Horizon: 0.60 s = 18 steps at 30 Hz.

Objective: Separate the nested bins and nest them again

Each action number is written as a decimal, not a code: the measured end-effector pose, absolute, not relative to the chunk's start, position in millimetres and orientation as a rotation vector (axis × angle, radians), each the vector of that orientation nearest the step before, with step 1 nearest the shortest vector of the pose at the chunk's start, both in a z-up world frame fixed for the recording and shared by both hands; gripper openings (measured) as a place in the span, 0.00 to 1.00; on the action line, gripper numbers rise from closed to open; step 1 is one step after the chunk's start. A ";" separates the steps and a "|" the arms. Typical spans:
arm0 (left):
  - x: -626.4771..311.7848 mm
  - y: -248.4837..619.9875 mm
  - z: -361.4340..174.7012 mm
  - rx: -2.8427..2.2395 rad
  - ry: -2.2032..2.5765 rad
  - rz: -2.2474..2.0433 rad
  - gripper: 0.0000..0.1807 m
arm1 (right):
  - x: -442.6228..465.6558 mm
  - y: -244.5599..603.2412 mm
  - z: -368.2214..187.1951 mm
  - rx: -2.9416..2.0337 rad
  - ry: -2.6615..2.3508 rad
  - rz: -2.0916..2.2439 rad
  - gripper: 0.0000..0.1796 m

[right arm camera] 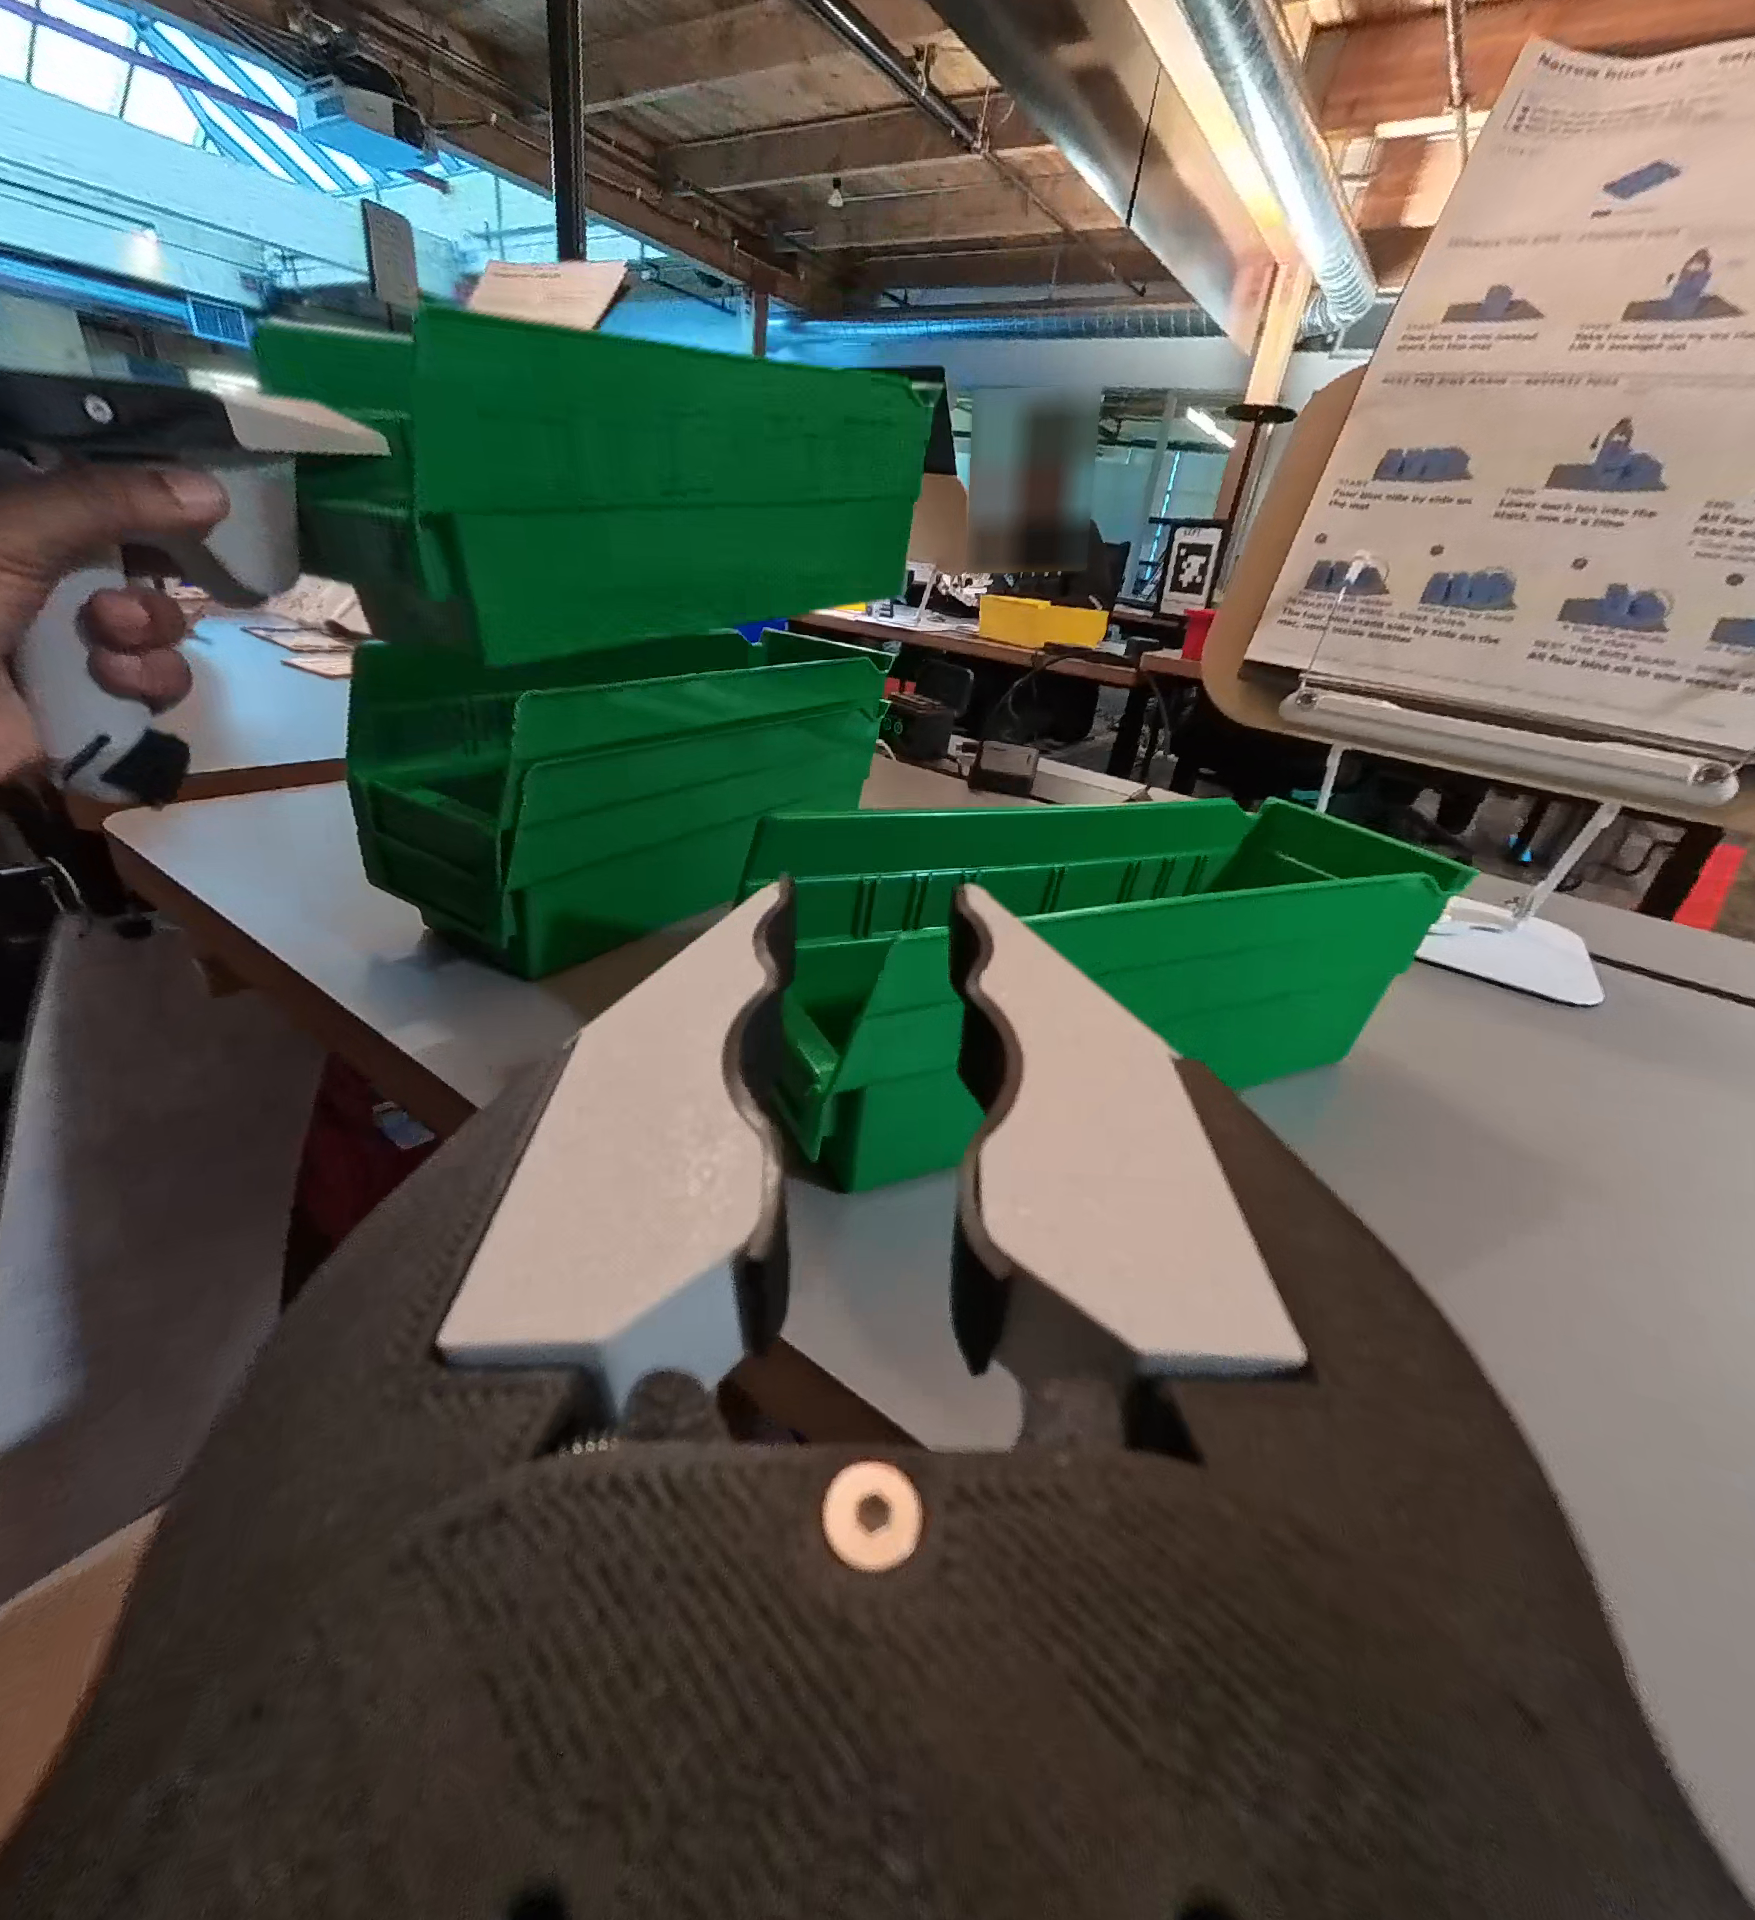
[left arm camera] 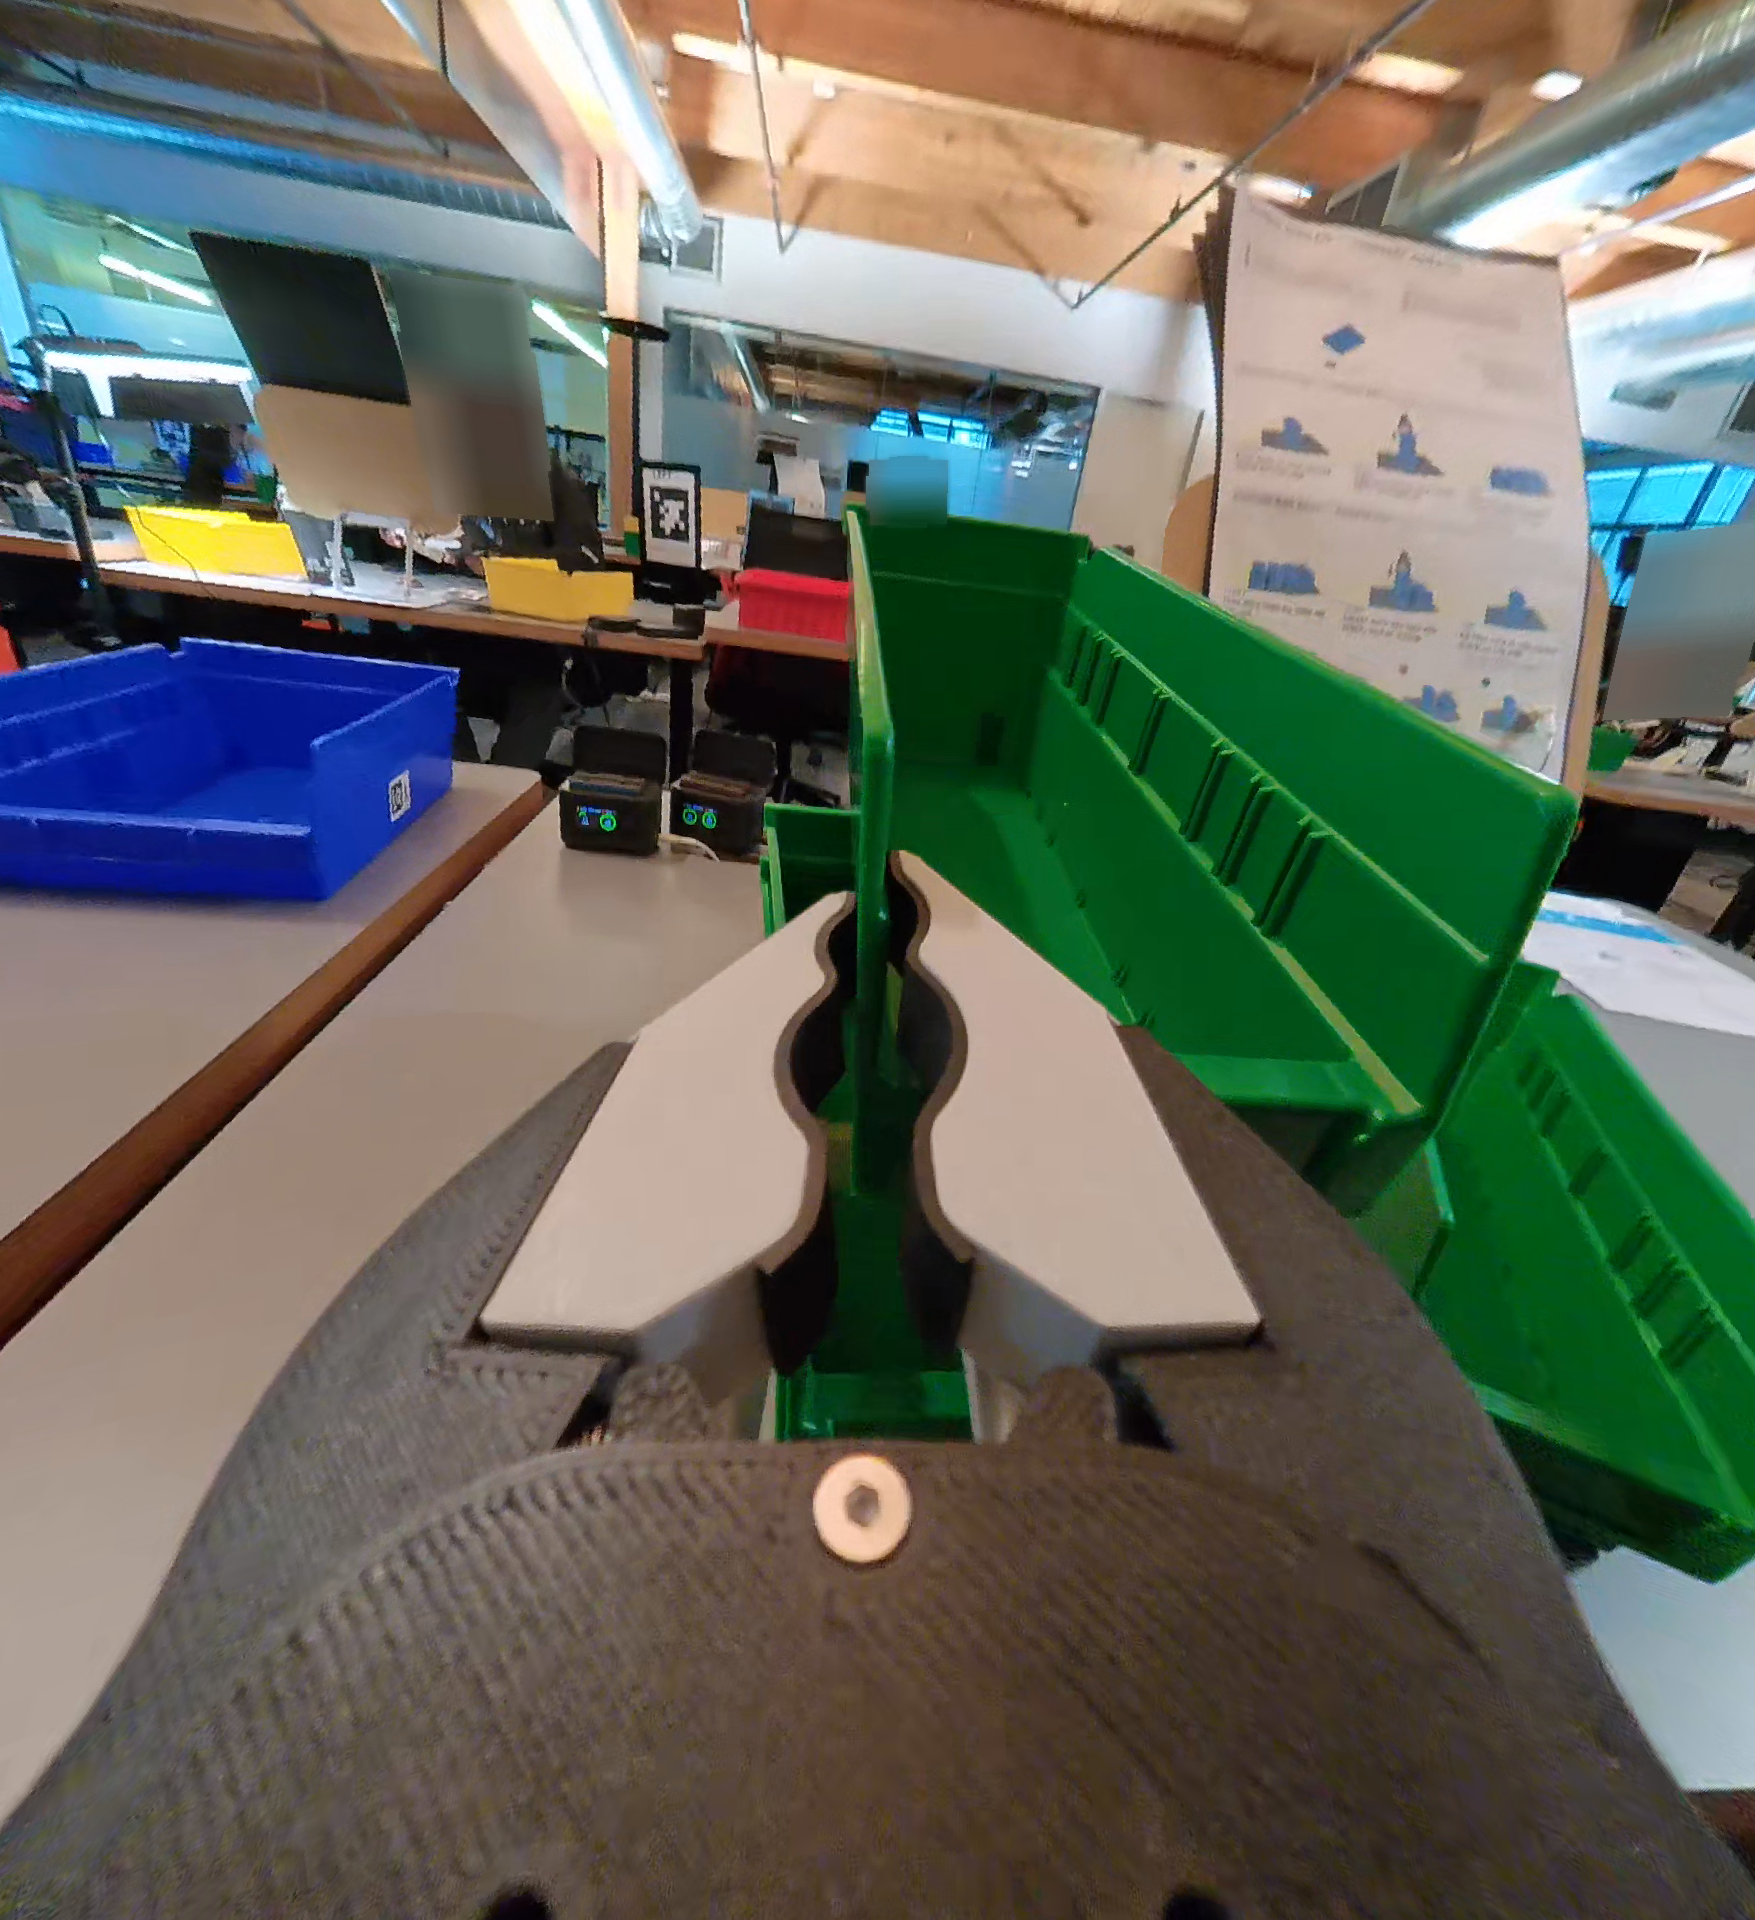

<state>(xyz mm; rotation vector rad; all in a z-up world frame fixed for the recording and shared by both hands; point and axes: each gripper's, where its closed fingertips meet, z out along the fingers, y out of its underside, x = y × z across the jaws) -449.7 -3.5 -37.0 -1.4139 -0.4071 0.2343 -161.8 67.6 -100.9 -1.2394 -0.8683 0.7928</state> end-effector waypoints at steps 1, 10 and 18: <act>-449.7 -1.6 -40.7 -1.425 -0.405 0.241 0.00 | -161.4 68.4 -101.1 -1.243 -0.866 0.796 0.15; -455.1 1.9 -57.4 -1.458 -0.405 0.330 0.00 | -160.6 71.4 -104.1 -1.266 -0.864 0.814 0.14; -460.3 5.8 -75.6 -1.489 -0.442 0.295 0.00 | -161.5 70.2 -105.7 -1.267 -0.875 0.812 0.14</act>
